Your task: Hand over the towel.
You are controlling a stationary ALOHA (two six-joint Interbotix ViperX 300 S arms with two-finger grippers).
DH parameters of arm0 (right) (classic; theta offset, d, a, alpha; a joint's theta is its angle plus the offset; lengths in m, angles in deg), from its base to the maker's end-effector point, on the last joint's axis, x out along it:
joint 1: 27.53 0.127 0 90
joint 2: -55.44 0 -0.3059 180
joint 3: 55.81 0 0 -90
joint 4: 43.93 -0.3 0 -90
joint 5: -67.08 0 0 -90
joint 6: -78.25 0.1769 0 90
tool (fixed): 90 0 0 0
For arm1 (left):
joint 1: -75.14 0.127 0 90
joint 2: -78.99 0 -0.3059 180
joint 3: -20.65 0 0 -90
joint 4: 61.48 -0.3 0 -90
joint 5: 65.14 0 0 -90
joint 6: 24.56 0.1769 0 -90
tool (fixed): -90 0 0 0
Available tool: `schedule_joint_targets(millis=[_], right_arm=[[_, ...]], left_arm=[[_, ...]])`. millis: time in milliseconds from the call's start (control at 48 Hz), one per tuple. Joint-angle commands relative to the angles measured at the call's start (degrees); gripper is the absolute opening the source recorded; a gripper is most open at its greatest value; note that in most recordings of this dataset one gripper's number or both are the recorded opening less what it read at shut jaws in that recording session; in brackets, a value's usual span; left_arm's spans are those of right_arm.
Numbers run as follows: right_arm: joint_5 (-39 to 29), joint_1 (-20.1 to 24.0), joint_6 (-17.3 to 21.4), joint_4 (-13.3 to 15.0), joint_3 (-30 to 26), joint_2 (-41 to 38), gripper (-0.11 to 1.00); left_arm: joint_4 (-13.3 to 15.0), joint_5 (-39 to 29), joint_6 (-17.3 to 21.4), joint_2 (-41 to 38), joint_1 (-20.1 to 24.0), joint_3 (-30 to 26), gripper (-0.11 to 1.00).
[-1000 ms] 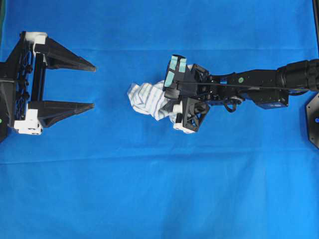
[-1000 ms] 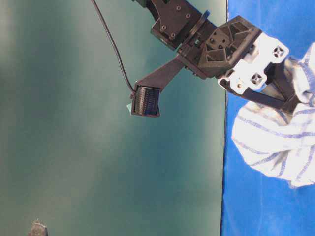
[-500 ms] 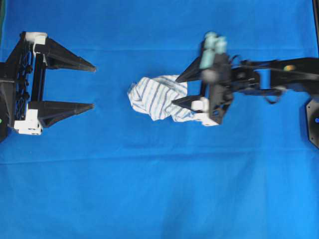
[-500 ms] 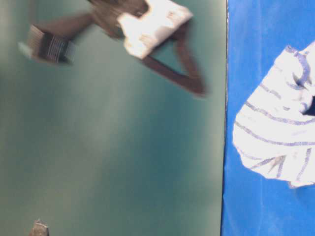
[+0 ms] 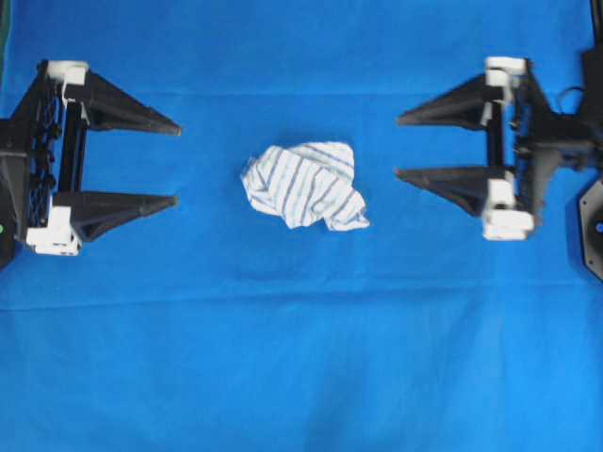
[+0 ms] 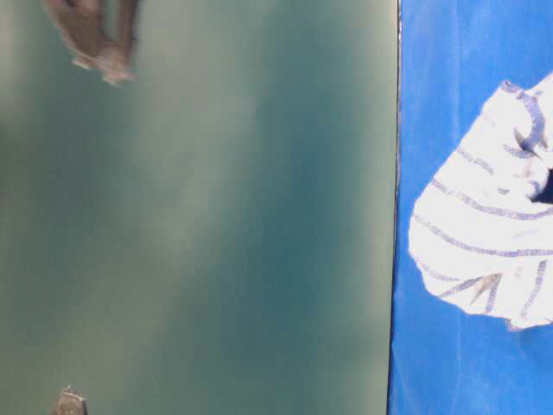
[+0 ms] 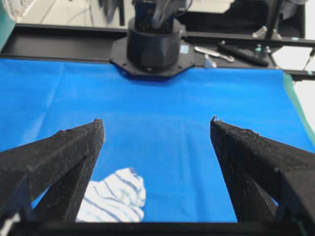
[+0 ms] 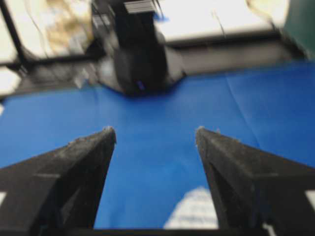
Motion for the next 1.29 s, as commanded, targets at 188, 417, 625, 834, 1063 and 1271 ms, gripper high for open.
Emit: schedule_joint_targets(millis=[188,417,625,834,1063,1271], right_arm=[[3.08,0.88,-0.26,1.14,-0.70,-0.97,0.71],[1.32,0.88,-0.18,1.14,-0.18,0.79,0.71],[-6.68,0.88,-0.18,1.14,2.29,10.81,0.71],[-13.27,0.88,-0.26,1.32,8.17,25.14,0.71],[-18.02,0.88,-0.26,1.32,17.84,39.64,0.71],[-16.08,0.88,-0.18,1.23,25.93,41.92,0.69]], left_arm=[[-0.09,1.14,0.09,0.00,0.00,-0.18,0.92],[-0.09,-0.62,0.09,1.49,0.00,0.44,0.92],[-0.09,-7.73,0.09,7.29,-0.70,2.02,0.92],[-0.09,-11.07,0.62,16.96,-0.79,7.65,0.91],[-0.18,-11.16,0.88,29.44,-0.79,16.87,0.91],[-0.18,-11.69,0.97,35.51,-0.79,24.35,0.91]])
